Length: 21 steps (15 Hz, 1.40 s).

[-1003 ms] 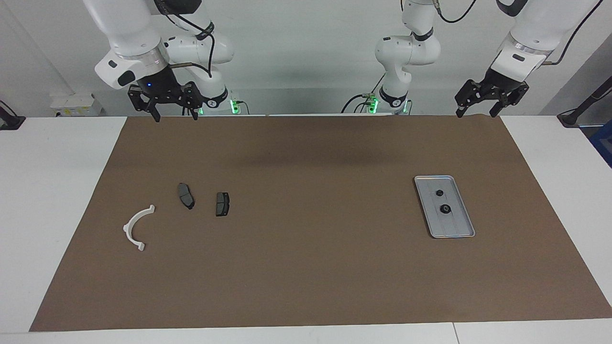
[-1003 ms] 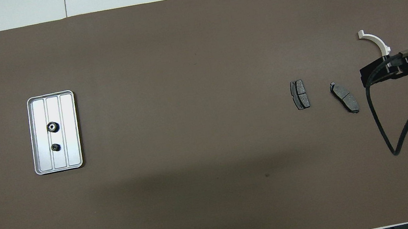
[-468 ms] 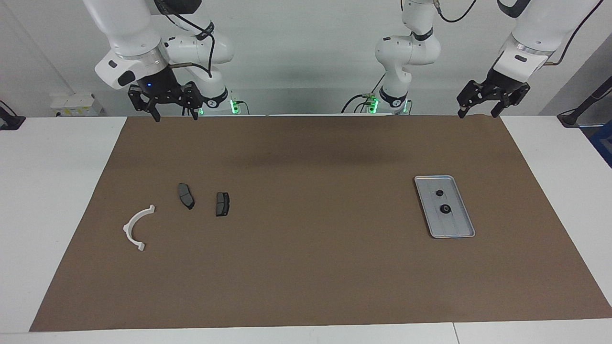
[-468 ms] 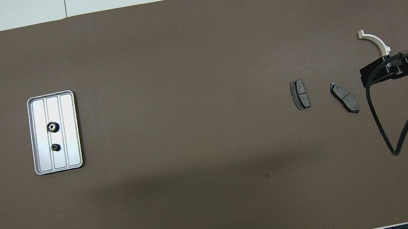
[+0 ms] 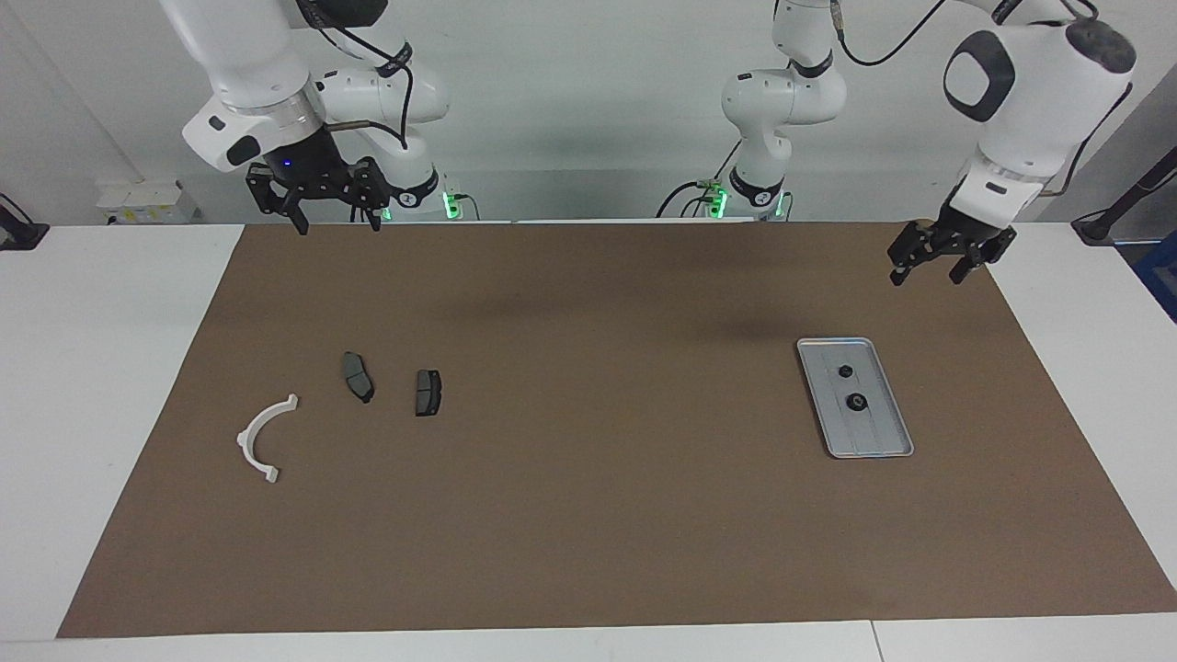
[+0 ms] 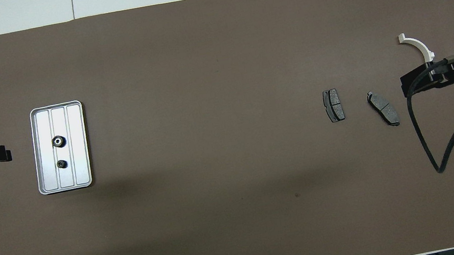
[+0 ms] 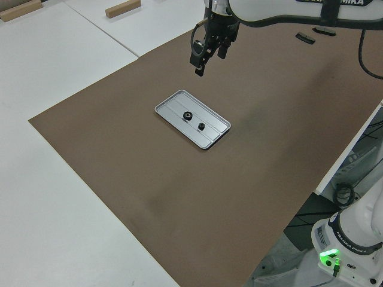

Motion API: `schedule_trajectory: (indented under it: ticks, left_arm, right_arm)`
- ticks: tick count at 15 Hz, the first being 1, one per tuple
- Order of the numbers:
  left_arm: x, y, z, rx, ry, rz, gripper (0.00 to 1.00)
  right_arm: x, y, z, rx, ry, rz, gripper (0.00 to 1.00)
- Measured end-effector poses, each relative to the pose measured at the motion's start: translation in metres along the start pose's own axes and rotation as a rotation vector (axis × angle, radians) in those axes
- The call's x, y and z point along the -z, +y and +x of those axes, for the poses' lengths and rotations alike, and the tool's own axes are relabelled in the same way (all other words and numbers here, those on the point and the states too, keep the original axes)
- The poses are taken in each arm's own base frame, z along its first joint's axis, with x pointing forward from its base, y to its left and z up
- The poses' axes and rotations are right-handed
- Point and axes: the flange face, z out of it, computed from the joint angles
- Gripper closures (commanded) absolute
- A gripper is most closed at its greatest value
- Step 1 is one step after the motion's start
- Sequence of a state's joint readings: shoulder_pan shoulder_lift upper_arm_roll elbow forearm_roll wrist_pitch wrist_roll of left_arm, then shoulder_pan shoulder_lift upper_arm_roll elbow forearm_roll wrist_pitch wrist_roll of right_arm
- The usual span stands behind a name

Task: Place bearing gear from tray to pile
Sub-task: 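Reach the left gripper over the dark bearing on the tray, then lower the left gripper and grasp the dark bearing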

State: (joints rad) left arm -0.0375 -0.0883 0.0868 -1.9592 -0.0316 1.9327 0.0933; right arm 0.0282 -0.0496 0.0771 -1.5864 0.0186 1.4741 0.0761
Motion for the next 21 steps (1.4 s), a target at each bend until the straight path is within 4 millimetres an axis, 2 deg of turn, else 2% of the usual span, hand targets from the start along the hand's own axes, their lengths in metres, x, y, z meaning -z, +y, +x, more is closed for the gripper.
schedule_trajectory:
  ticks: [2,6,9,13,17,21]
  left_arm:
    - [-0.044,-0.001,0.007,-0.005,0.006,0.006,0.03]
    - [-0.117,-0.004,0.014,-0.003,0.028,0.019,0.03]
    - [-0.156,-0.005,0.007,-0.002,0.015,0.023,0.03]
    - [-0.174,-0.005,0.004,-0.003,-0.011,0.023,0.03]
    - [-0.191,-0.004,-0.008,-0.004,-0.036,0.021,0.03]
    - [-0.201,0.0,-0.015,-0.011,-0.052,0.02,0.03]
  right_arm:
    - [0.0,0.0,0.0,0.0,0.0,0.0,0.0]
    - [0.0,0.0,0.0,0.0,0.0,0.0,0.0]
    - [0.0,0.002,0.0,-0.001,0.0,0.0,0.0]
    - [0.003,0.005,-0.001,-0.006,0.006,0.001,0.0]
    - [0.005,0.005,-0.002,-0.007,0.009,0.001,0.0]
    - [0.005,0.005,-0.002,-0.007,0.009,0.001,0.0]
